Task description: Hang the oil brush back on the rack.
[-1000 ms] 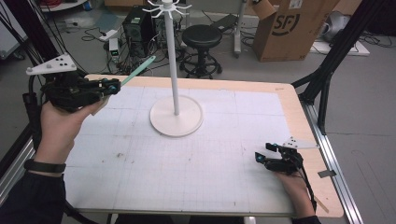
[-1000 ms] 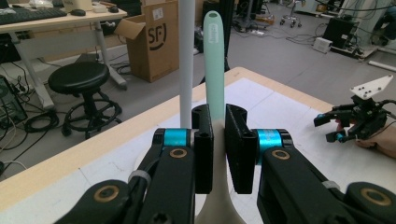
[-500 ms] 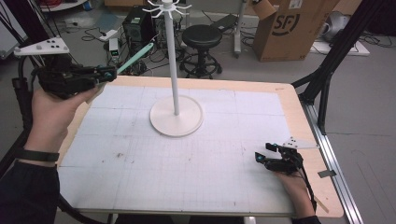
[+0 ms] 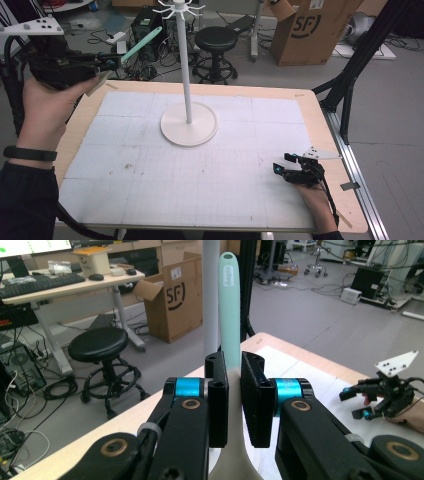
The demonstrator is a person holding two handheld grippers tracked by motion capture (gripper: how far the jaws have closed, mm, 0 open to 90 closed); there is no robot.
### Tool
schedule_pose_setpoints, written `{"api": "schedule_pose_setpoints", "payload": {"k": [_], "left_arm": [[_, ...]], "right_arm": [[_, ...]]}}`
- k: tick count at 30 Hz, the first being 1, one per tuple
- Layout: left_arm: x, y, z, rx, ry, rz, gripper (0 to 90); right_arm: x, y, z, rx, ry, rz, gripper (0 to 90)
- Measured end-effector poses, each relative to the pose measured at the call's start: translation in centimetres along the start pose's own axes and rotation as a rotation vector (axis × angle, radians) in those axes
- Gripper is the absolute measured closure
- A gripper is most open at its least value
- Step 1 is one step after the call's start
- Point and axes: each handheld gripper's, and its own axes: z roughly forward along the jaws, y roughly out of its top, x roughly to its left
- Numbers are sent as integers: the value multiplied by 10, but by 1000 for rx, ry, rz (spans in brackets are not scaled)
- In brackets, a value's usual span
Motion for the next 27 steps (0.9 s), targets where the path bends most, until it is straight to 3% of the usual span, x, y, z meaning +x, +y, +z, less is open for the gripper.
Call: {"api": "schedule_pose_setpoints", "payload": {"k": [27], "left_arm": [[-2, 15, 3, -14, -3, 7, 822]], "right_arm": [[0, 0, 0, 1, 1, -2, 276]]}}
